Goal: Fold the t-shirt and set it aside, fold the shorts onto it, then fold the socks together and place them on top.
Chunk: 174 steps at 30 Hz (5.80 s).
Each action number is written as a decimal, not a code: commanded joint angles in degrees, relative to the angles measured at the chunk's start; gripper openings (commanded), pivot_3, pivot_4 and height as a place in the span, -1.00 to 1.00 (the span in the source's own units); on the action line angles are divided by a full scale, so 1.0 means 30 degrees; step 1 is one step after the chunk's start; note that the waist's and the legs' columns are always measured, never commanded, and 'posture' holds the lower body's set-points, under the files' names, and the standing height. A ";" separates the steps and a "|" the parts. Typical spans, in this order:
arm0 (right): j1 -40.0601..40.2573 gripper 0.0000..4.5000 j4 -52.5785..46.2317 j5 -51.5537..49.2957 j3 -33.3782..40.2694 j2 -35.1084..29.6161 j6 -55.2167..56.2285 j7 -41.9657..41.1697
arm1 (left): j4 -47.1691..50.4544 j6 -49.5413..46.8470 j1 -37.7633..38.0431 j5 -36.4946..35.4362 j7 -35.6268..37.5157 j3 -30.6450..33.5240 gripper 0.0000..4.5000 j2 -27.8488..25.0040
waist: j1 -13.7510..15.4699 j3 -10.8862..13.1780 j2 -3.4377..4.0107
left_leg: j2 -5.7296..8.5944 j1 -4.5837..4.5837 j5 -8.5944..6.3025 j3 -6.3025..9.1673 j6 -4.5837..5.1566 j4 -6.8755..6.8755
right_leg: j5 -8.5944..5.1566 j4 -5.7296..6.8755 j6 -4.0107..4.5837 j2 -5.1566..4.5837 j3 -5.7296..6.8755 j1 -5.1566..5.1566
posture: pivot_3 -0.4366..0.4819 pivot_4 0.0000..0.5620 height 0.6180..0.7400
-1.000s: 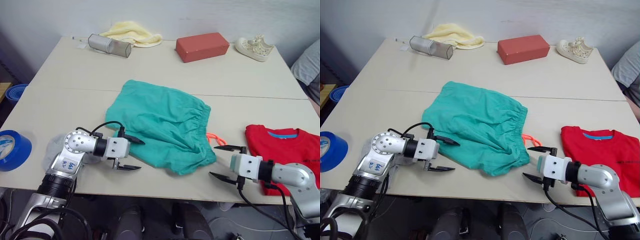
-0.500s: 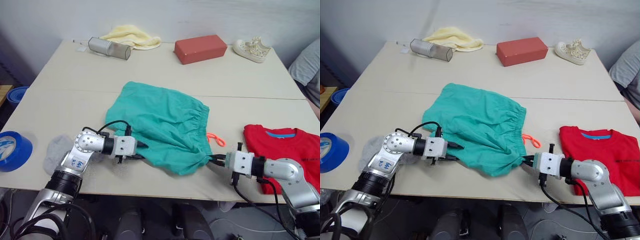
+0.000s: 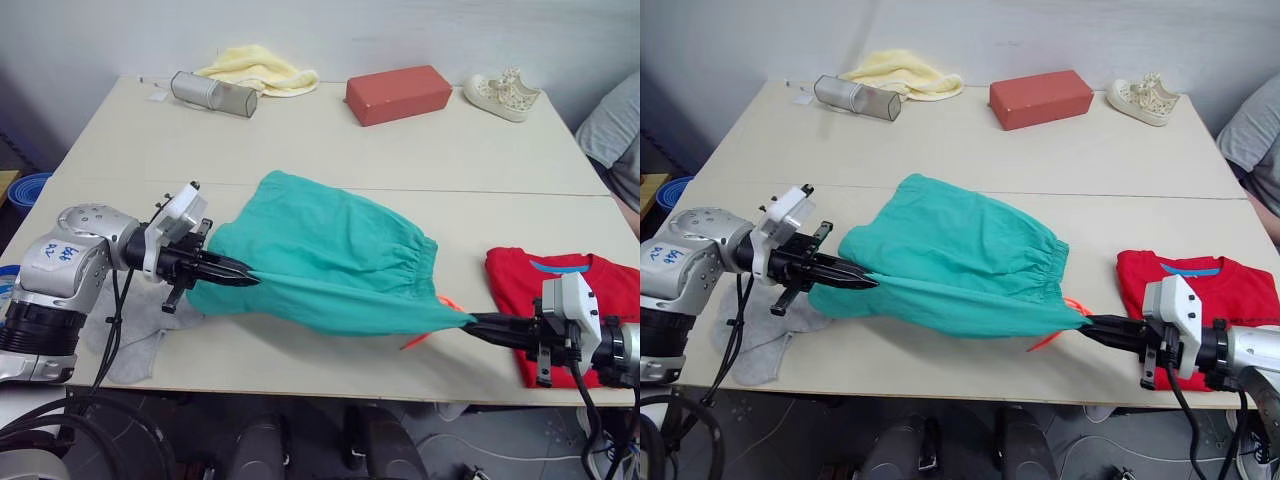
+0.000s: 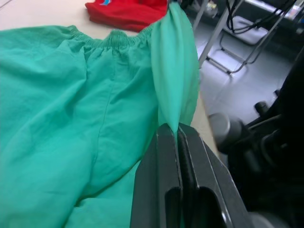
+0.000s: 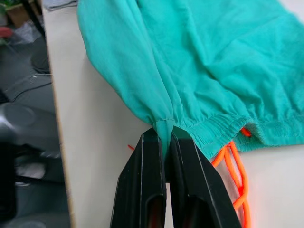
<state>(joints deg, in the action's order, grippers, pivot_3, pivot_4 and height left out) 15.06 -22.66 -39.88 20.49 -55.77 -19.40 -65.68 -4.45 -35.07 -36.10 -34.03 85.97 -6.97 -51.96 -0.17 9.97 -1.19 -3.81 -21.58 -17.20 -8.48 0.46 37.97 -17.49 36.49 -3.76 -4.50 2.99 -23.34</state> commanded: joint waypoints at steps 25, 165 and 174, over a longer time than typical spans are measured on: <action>-0.0870 -1.00 -0.0275 0.3541 -0.1191 0.3309 -0.0105 0.3692 | -0.0195 1.6928 0.4768 0.2838 0.0170 0.4225 0.75 0.2063 | -0.0041 0.0027 -0.0004 | -0.0009 -0.0187 0.0002 -0.0005 0.0004 0.0037 | 0.0019 -0.0016 -0.0019 -0.0010 0.0020 -0.0147 | -0.05 -0.47 1.00; -0.4310 -0.99 0.1071 0.2284 -0.0107 0.8974 0.1100 0.8764 | -1.1993 1.4540 -0.2063 0.8206 -0.9865 0.2849 -1.00 1.0507 | -0.0412 0.0125 -0.0034 | 0.0061 -0.0168 0.0027 -0.0103 0.0122 0.0101 | 0.0151 0.0002 -0.0184 0.0021 0.0129 -0.0124 | -0.05 -0.47 1.00; 0.1378 -0.21 -0.5913 -1.0278 0.1393 0.8297 -0.7268 1.4673 | -1.0691 1.5635 -0.3126 0.6637 -0.4972 0.2129 -1.00 1.0699 | -0.0204 0.0124 -0.0032 | 0.0055 -0.0197 0.0044 -0.0030 0.0090 0.0065 | 0.0127 -0.0030 -0.0142 -0.0013 0.0134 -0.0118 | -0.05 -0.47 1.00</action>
<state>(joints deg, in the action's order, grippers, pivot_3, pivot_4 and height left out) 17.49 -35.94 -62.90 23.29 -30.28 -38.38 -26.59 -37.80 10.89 -44.26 -13.32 70.26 -0.34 -20.18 -0.78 10.34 -1.29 -3.62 -22.18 -17.08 -8.56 0.79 38.16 -17.10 36.40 -4.18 -4.55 3.37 -23.70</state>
